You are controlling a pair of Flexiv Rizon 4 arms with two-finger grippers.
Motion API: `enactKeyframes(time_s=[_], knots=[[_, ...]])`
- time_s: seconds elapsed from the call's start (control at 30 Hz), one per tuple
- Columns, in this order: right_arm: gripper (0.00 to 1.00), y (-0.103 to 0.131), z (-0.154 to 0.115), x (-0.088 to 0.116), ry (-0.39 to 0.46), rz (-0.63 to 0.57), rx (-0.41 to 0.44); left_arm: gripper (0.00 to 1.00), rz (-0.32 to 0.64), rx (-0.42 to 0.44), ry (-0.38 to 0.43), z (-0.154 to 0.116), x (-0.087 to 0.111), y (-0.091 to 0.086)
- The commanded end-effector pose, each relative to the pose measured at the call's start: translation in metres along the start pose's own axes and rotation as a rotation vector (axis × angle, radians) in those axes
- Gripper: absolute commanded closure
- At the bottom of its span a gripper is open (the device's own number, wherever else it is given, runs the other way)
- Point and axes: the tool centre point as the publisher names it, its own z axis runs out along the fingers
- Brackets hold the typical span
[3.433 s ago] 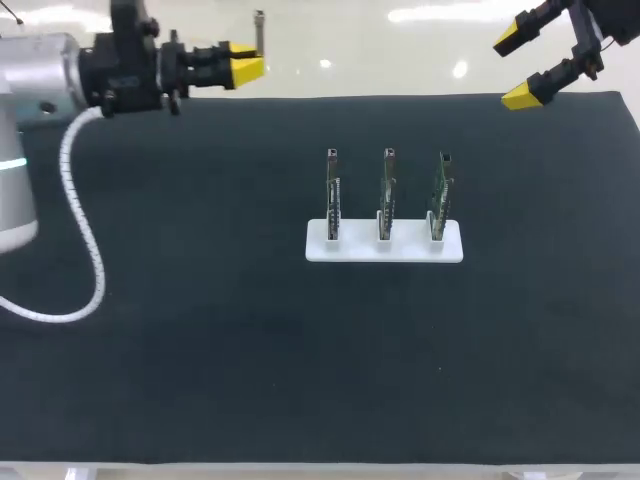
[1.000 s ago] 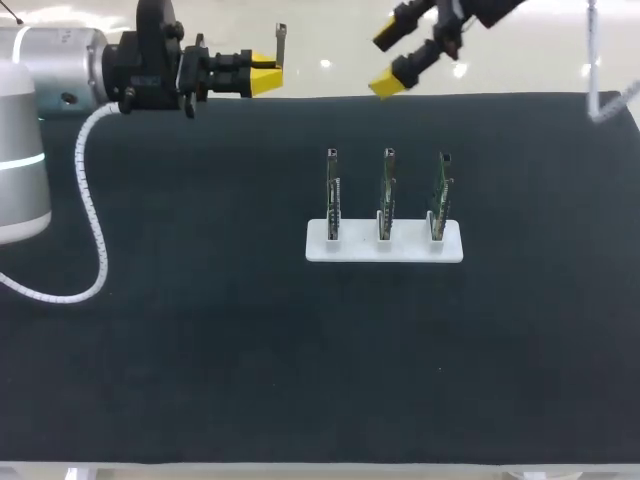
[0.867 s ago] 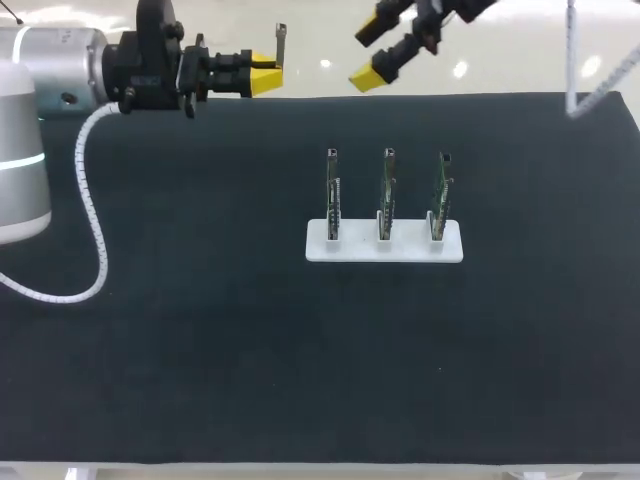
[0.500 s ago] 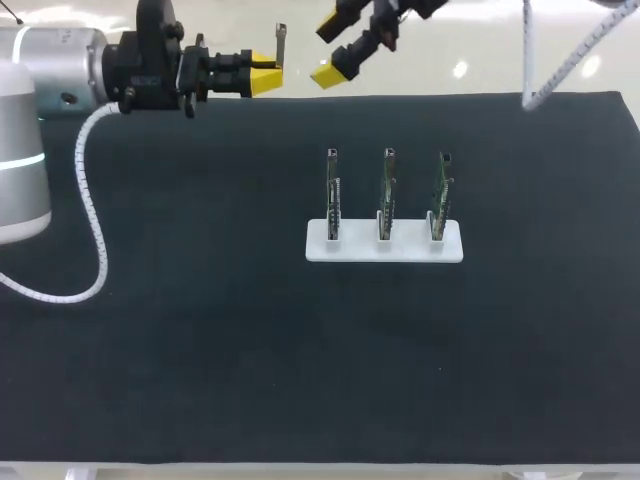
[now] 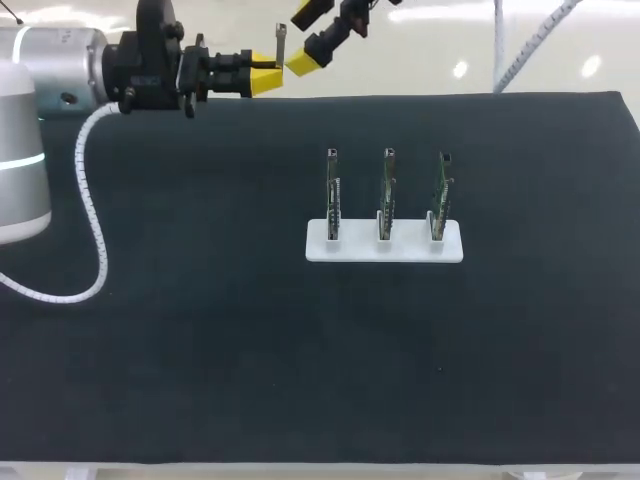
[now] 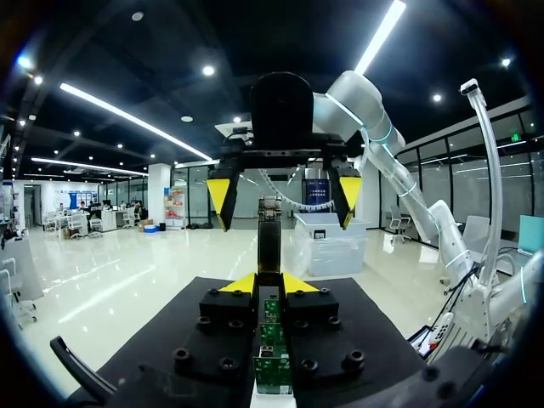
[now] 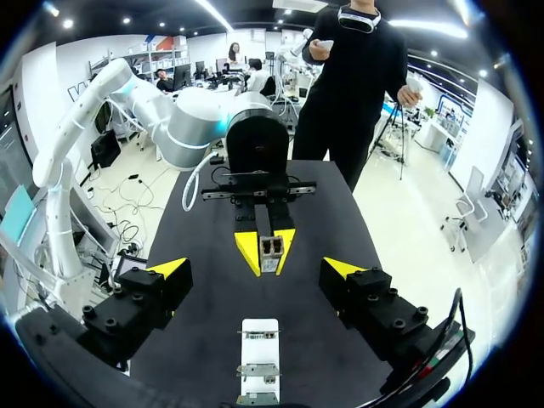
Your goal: Pick up the optical module with the left hand, and insert it into the network port with the right hand.
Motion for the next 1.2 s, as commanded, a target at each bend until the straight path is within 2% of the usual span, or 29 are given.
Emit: enactKeyframes(time_s=[0.03,0.2,0.33,0.4,0.5,0.67,0.93,1.2], knots=[[0.0,-0.003,0.0,-0.006,0.011,0.001,-0.005,1.0,0.0,0.002,0.001,0.0,0.0,0.001],[0.07,-0.003,0.0,-0.008,0.018,-0.002,-0.004,1.0,0.0,0.002,0.001,0.0,0.0,0.001],[0.19,-0.003,0.0,-0.009,0.02,-0.003,-0.003,1.0,0.0,0.002,0.001,0.0,0.0,0.001],[0.19,-0.002,0.0,-0.01,0.021,-0.004,-0.002,1.0,0.0,0.002,0.001,0.0,0.0,0.001],[0.34,-0.002,0.0,-0.01,0.02,-0.004,-0.001,1.0,0.0,0.002,0.001,0.0,0.0,0.001],[0.34,0.0,0.001,-0.012,0.021,-0.002,0.003,1.0,0.0,0.002,0.001,0.0,0.0,0.001],[0.48,0.001,0.005,-0.016,0.019,-0.002,0.009,1.0,0.0,0.002,0.001,0.0,0.0,0.001],[0.5,0.003,0.007,-0.02,0.017,0.002,0.012,1.0,0.0,0.002,0.001,0.0,0.0,0.001]])
